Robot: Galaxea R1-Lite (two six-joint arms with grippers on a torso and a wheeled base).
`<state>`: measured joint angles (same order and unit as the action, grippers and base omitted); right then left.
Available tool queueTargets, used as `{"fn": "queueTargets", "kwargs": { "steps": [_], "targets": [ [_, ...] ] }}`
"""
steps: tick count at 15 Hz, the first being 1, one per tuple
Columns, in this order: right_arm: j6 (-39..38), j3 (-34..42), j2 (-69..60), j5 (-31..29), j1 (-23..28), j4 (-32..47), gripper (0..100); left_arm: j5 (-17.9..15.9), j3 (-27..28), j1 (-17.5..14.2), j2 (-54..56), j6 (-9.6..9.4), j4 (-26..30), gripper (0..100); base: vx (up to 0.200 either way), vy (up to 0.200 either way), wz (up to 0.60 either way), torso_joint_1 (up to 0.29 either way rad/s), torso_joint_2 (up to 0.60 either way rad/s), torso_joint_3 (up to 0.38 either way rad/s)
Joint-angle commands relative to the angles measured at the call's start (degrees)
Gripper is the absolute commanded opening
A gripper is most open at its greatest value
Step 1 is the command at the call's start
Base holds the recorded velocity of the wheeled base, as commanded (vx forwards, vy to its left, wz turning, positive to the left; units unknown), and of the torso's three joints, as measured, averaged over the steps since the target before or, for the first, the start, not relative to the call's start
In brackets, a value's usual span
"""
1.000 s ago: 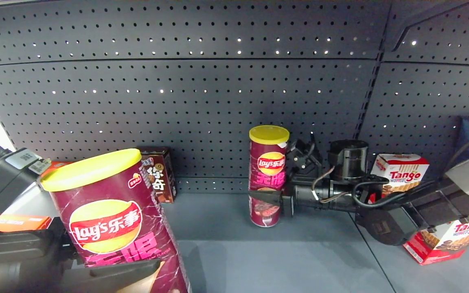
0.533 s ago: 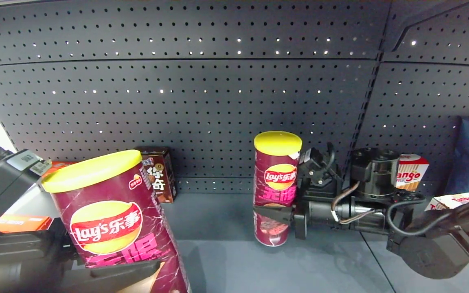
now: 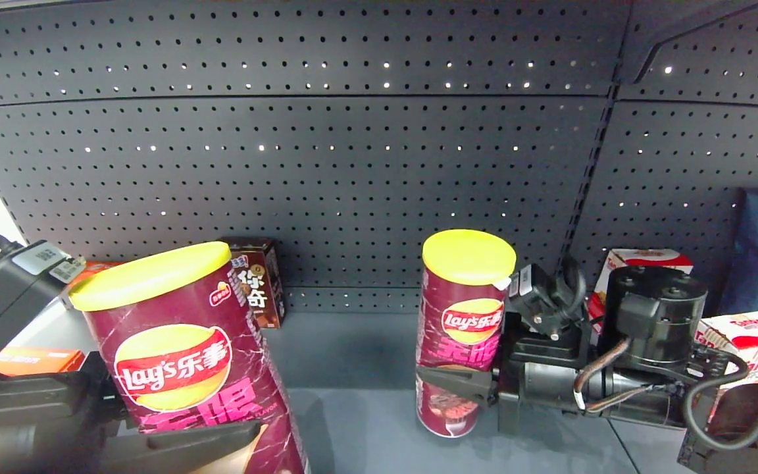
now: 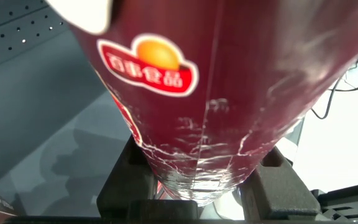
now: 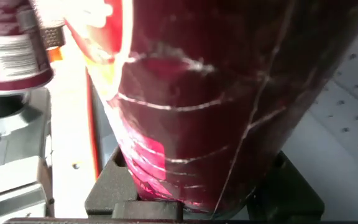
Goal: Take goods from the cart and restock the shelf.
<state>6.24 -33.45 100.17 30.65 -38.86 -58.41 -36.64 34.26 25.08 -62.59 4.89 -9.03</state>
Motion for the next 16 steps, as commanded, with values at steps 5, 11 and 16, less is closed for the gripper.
{"fn": "queueTargets", "kwargs": {
  "steps": [5,11,16],
  "targets": [
    [-0.53,5.68,0.99,0.03,-1.04,-5.4,0,0.08,0.02,-0.03,-1.05,0.03,-0.11,0,0.0,0.0,0.0,0.0,0.0,0.0],
    [-2.02,9.19,5.91,0.03,-1.13,-14.63,0,0.08,-0.07,-0.12,-1.13,0.03,-0.11,0,0.0,0.0,0.0,0.0,0.0,0.0],
    [-1.93,9.28,6.97,0.03,-1.13,-14.98,0,0.08,-0.15,-0.12,-1.13,0.03,-0.02,0,0.0,0.0,0.0,0.0,0.0,0.0]
  ]
}}
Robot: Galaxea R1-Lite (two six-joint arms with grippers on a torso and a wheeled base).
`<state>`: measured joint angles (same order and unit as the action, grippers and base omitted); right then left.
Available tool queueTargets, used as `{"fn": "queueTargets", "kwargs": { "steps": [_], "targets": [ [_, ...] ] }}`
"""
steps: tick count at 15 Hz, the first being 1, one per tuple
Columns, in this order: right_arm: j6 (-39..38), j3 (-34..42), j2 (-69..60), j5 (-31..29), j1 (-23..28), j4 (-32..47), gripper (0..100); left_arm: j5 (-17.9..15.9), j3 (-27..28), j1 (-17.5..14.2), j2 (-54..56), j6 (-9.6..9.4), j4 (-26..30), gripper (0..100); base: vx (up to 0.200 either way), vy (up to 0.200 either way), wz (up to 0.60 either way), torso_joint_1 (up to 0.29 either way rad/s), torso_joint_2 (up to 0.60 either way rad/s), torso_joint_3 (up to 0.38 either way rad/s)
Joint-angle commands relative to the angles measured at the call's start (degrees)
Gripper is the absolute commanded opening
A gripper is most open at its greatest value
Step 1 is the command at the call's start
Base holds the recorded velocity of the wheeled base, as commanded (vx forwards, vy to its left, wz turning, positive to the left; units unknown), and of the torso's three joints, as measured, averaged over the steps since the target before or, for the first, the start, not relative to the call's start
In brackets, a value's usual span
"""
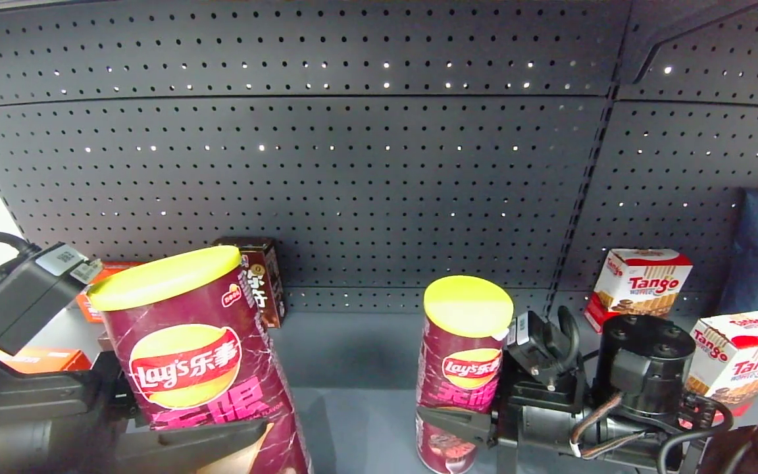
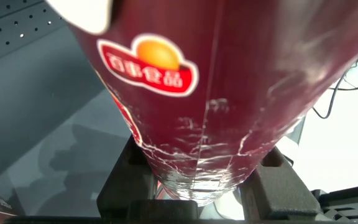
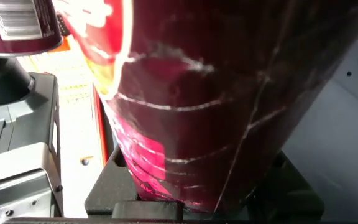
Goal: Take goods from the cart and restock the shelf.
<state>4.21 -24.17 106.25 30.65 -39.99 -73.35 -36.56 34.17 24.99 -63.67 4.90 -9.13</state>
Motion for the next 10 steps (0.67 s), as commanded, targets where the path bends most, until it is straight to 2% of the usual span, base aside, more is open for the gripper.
{"fn": "queueTargets", "kwargs": {
  "steps": [1,9,10],
  "targets": [
    [0.01,-0.08,0.97,0.03,-0.01,-0.04,0,0.0,-0.16,-0.03,-0.05,0.02,0.08,0,0.0,0.0,0.0,0.0,0.0,0.0],
    [0.28,-0.35,1.85,0.03,-1.06,-0.13,0,0.0,-0.68,-0.03,0.04,0.02,0.08,0,0.0,0.0,0.0,0.0,0.0,0.0],
    [0.28,-0.35,1.85,0.03,-1.06,-0.39,100,0.0,-0.77,-0.03,0.04,0.02,0.08,0,0.0,0.0,0.0,0.0,0.0,0.0]
  ]
}}
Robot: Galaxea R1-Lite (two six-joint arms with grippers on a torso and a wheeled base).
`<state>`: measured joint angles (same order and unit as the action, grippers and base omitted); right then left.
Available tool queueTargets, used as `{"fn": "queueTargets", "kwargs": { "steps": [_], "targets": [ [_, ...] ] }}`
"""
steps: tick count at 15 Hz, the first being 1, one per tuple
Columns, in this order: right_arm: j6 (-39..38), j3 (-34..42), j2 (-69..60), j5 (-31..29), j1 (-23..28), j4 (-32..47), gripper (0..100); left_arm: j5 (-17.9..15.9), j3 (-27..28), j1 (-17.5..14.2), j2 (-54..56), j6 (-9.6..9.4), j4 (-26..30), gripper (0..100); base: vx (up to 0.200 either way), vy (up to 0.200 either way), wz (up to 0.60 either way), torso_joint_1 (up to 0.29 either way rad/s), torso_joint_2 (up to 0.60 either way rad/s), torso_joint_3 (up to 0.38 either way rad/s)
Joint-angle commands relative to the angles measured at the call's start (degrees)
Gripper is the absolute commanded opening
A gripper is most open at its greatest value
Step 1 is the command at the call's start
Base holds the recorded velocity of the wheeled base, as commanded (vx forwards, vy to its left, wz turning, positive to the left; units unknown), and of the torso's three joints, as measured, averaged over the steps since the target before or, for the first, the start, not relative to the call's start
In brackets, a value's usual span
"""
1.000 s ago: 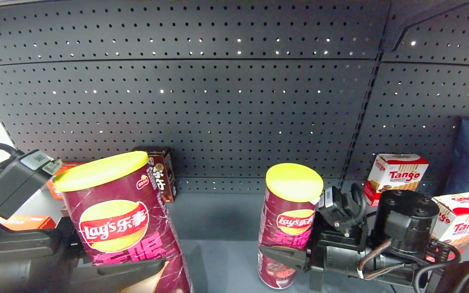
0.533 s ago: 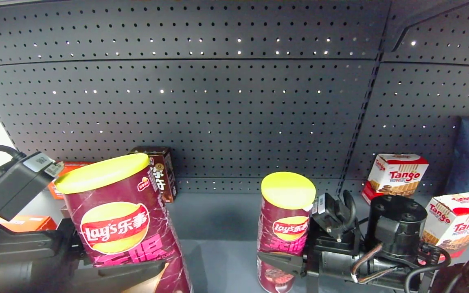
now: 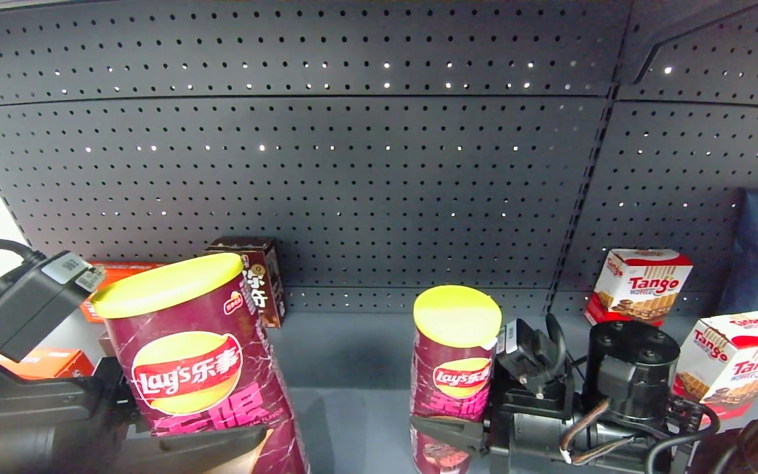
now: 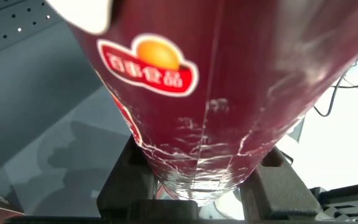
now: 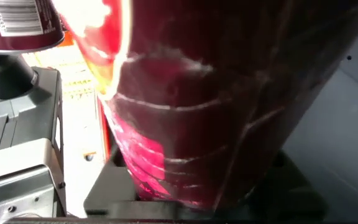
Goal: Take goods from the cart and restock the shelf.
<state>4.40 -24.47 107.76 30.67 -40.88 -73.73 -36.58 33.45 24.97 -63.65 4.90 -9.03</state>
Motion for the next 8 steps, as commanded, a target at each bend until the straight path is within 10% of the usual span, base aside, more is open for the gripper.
{"fn": "queueTargets", "kwargs": {
  "steps": [1,8],
  "targets": [
    [-0.18,-0.05,0.34,0.0,-0.17,-0.28,100,0.02,-0.05,-0.01,0.01,0.02,-0.02,0,0.0,0.0,0.0,0.0,0.0,0.0],
    [-0.09,2.14,-2.56,-2.46,0.45,-0.36,100,0.02,-0.93,-0.09,0.63,0.02,-0.02,0,0.0,0.0,0.0,0.0,0.0,0.0]
  ]
}}
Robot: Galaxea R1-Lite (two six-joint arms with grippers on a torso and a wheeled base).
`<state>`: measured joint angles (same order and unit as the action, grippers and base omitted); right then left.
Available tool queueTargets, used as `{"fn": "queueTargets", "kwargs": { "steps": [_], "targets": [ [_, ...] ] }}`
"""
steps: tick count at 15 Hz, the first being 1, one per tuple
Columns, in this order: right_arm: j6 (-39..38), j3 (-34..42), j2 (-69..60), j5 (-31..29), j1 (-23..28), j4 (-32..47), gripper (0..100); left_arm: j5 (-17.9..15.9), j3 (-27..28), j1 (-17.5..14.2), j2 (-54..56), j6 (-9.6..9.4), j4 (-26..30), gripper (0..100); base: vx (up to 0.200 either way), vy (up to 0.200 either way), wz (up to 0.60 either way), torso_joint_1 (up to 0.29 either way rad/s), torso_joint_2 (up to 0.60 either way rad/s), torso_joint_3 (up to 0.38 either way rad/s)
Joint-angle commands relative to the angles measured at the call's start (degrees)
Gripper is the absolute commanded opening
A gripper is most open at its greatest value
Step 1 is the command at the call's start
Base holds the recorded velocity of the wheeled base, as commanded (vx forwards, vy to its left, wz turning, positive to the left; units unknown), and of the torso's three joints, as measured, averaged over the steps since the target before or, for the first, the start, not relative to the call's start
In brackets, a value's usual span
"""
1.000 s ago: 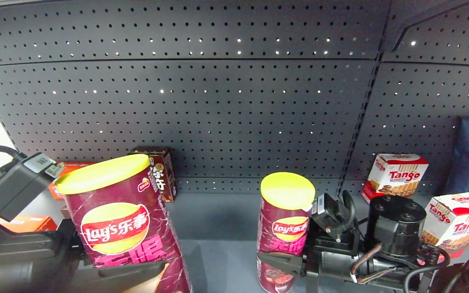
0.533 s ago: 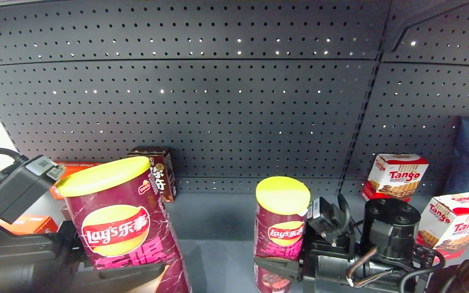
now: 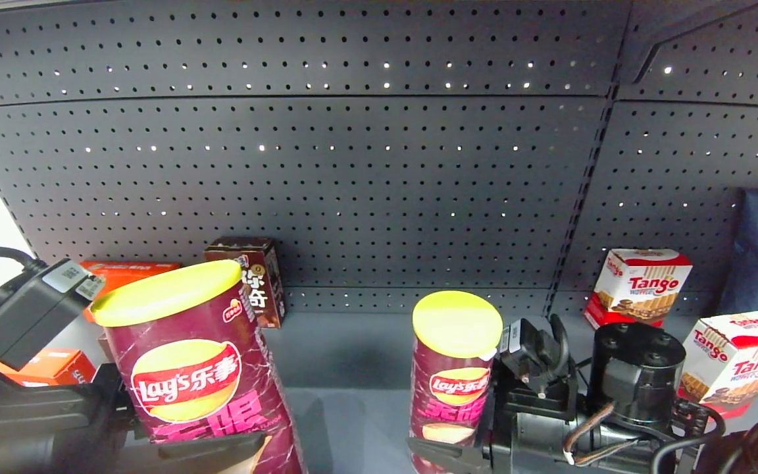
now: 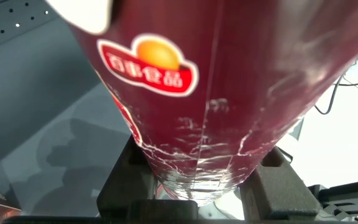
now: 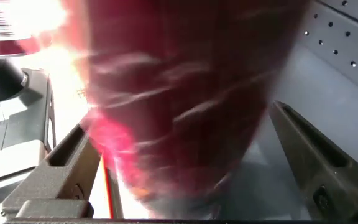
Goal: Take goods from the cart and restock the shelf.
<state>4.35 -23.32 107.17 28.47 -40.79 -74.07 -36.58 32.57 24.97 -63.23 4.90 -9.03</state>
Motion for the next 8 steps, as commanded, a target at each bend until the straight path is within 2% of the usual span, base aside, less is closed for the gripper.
{"fn": "queueTargets", "kwargs": {
  "steps": [1,7,8],
  "targets": [
    [-0.05,2.05,-3.19,-0.25,0.54,-0.02,100,0.02,-0.05,-0.09,0.22,0.02,-0.02,0,0.0,0.0,0.0,0.0,0.0,0.0],
    [-0.05,13.3,-15.23,0.01,1.15,0.33,100,0.02,0.03,-0.01,0.13,0.02,-0.02,0,0.0,0.0,0.0,0.0,0.0,0.0],
    [-0.05,14.88,-16.11,0.19,2.56,0.42,100,0.02,0.03,-0.01,0.13,0.02,-0.02,0,0.0,0.0,0.0,0.0,0.0,0.0]
  ]
}}
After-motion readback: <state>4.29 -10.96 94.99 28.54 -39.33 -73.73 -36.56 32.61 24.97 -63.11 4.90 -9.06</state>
